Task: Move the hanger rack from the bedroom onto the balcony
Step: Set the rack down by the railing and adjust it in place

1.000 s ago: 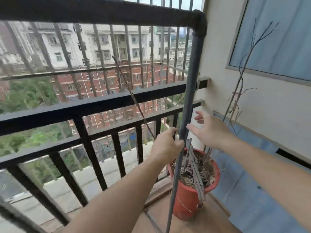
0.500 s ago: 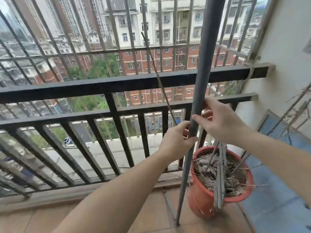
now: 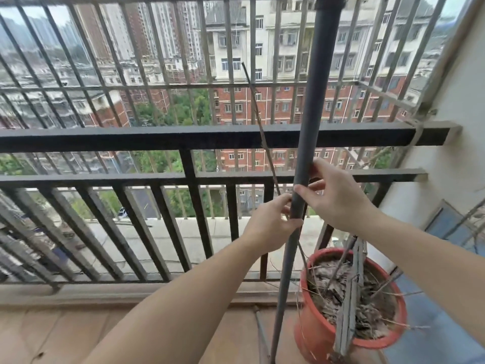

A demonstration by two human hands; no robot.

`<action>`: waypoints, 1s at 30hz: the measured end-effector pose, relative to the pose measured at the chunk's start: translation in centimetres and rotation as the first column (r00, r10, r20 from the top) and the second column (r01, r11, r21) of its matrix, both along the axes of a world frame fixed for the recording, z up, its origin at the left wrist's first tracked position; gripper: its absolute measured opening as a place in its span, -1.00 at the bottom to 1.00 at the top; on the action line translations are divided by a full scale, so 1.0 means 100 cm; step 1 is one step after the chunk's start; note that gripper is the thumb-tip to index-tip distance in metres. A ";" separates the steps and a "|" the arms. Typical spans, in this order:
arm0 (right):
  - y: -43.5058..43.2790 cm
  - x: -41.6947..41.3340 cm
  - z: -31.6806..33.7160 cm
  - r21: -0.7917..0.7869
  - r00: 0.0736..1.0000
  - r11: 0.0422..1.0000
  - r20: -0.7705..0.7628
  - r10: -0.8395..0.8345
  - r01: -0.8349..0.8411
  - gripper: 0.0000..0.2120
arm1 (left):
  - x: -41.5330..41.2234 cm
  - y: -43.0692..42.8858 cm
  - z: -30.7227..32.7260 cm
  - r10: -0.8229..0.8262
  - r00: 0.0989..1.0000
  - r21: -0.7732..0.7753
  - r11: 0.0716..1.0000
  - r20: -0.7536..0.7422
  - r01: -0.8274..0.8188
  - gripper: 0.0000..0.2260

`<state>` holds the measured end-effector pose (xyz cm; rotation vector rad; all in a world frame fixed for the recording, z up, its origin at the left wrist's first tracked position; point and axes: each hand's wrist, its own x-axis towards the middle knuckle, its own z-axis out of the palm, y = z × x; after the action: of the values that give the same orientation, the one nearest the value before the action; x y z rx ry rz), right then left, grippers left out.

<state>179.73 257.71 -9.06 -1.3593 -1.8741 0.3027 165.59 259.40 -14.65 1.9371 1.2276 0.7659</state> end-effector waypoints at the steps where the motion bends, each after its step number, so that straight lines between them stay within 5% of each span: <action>1: -0.001 0.001 -0.001 0.002 1.000 1.000 -0.005 0.000 0.000 -0.79 | 0.000 0.000 -0.001 -0.007 1.000 0.000 1.000 -0.009 0.007 -0.66; 14: -0.035 0.007 -0.003 -0.068 0.999 0.997 -0.045 -0.021 0.018 -0.78 | 0.006 -0.028 -0.003 0.037 0.996 0.032 0.999 -0.082 -0.035 -0.68; 20: -0.060 0.001 0.008 0.113 0.955 0.975 0.208 -0.210 0.190 -0.80 | -0.010 -0.040 0.015 0.137 0.990 0.078 0.988 -0.030 -0.134 -0.67; 30: -0.075 -0.137 0.035 0.085 0.955 0.959 0.149 0.256 -0.271 -0.76 | -0.162 -0.070 0.034 0.391 0.920 0.234 0.898 -0.030 -0.374 -0.69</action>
<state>166.07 250.20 -5.57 -1.0828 -2.1599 0.2455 149.36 252.45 -11.23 1.9373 1.6619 1.0788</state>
